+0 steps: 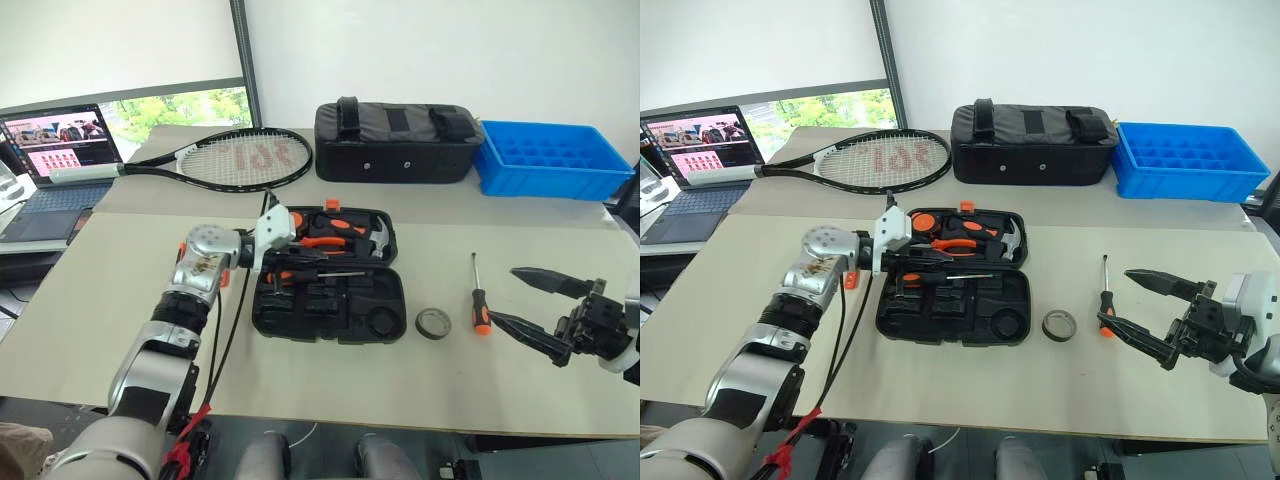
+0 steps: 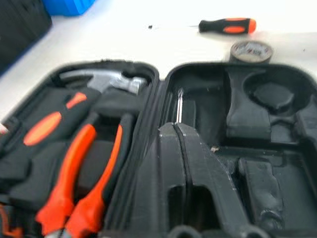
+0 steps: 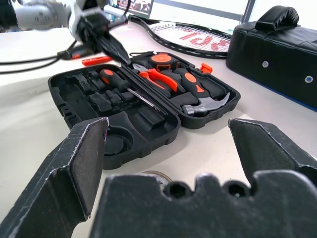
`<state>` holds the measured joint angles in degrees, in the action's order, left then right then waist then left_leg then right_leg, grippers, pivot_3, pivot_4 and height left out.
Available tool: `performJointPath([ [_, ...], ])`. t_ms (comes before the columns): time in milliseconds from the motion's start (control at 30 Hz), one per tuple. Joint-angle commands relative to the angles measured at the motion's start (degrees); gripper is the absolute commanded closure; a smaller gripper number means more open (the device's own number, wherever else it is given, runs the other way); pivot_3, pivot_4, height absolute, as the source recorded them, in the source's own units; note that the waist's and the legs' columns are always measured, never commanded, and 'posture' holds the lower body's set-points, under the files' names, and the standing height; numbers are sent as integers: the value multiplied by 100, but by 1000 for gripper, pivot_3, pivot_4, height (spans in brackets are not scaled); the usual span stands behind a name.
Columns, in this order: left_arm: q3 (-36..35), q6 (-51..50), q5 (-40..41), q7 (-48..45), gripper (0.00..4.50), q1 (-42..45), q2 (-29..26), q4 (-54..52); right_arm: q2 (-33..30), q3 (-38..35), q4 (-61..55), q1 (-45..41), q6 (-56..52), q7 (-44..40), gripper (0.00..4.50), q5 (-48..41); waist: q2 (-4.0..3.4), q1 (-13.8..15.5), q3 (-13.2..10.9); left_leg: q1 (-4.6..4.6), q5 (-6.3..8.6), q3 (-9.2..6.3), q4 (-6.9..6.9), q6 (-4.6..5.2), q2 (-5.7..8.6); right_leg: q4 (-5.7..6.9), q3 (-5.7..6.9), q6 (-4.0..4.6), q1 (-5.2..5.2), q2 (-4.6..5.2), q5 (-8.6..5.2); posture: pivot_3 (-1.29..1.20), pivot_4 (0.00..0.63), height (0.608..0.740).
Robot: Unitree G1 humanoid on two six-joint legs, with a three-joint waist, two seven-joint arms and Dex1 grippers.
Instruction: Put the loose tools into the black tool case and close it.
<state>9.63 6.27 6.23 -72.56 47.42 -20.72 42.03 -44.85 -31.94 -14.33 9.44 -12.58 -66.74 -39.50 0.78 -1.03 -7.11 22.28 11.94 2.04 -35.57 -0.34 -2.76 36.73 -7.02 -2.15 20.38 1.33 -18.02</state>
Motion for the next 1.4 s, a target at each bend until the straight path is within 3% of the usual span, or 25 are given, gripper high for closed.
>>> performJointPath([
  [33,43,364,-211,124,4449,239,45,415,-69,-102,-218,-62,-15,45,0,-122,5,2,-3,0,0,0,0,0,0,0,0,0,0,0,0,0,150,708],
  [467,869,1703,-1501,404,4449,436,30,1759,-68,-154,-276,36,-17,69,0,-118,-8,9,6,-4,0,-4,-14,0,2,1,1,-4,-15,0,-2,0,150,708],
  [700,965,1951,-1662,567,4449,417,108,1892,-124,-54,-272,126,-82,226,0,113,-26,10,21,-9,0,-5,-26,0,3,6,0,-8,-23,1,-4,0,150,708],
  [933,277,1613,-953,642,4449,657,185,1605,-173,379,-138,-4,-565,1656,0,1306,-28,21,23,-5,0,-5,-33,0,4,11,0,-10,-18,1,-5,0,150,708],
  [1067,-206,531,-28,-191,4449,543,26,529,-72,658,-122,-183,-1321,2477,0,1638,-25,9,18,18,0,-5,-31,0,4,13,0,-9,7,0,-4,0,150,708],
  [1167,-369,-256,426,-566,3790,324,-188,-366,-14,823,-221,-303,-1973,2995,0,1781,-35,-19,22,31,1,-6,-22,1,2,11,-1,7,17,-1,2,0,150,708],
  [1400,-388,-2311,1429,-1491,1339,-197,-1142,-2725,293,1126,-321,-885,-3308,3782,0,1668,-52,-44,28,31,2,-19,-21,4,2,11,-1,22,13,-6,2,0,150,708],
])
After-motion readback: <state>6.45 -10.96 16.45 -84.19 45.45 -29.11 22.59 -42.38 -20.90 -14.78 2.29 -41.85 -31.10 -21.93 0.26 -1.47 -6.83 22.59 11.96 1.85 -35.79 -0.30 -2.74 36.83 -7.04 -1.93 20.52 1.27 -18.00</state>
